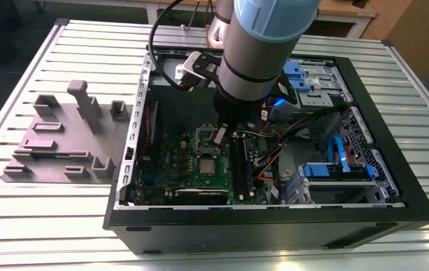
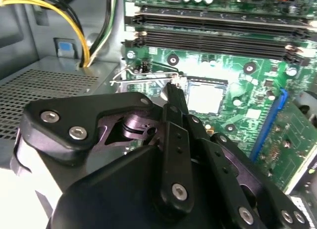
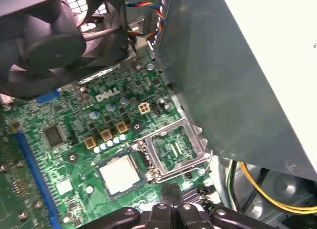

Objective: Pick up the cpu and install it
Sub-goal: 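Close the cpu cover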

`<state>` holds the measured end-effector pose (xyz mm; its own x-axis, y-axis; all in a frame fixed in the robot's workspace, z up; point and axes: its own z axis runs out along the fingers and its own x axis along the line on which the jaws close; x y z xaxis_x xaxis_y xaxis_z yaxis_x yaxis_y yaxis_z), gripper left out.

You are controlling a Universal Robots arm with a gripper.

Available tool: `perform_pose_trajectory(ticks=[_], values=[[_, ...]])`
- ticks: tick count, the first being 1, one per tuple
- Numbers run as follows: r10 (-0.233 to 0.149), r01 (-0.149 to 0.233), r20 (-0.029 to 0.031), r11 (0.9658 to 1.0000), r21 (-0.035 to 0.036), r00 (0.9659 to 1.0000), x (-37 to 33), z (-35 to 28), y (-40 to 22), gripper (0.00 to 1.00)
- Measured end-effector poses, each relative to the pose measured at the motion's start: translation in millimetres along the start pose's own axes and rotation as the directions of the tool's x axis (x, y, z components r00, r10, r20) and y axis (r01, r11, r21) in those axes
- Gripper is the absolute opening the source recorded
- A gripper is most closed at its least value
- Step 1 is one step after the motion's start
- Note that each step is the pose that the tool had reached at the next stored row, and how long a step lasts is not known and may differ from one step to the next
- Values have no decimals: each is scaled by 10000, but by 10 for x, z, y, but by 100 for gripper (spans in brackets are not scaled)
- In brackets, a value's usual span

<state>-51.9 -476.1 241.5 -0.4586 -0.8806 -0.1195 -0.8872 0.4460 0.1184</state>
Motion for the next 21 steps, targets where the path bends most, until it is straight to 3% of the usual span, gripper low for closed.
perform_pose_trajectory(ticks=[1, 11, 13, 14, 16, 17, 21], values=[[-4, 4, 50, 10000, -24, 10000, 0, 2, 0, 11], [-4, 4, 55, 10000, -26, 10000, 0, 2, -1, 11], [-7, 7, 81, 10000, -39, 10000, 4, 1, -3, 11], [-18, 19, 168, 10000, -85, 9999, 5, 1, -4, 11], [-50, 62, 488, 9997, -254, 9988, 5, 2, -3, 11], [-58, 73, 539, 9996, -277, 9985, 4, 5, -6, 11], [-58, 73, 541, 9996, -275, 9985, -19, 27, -29, 11]])
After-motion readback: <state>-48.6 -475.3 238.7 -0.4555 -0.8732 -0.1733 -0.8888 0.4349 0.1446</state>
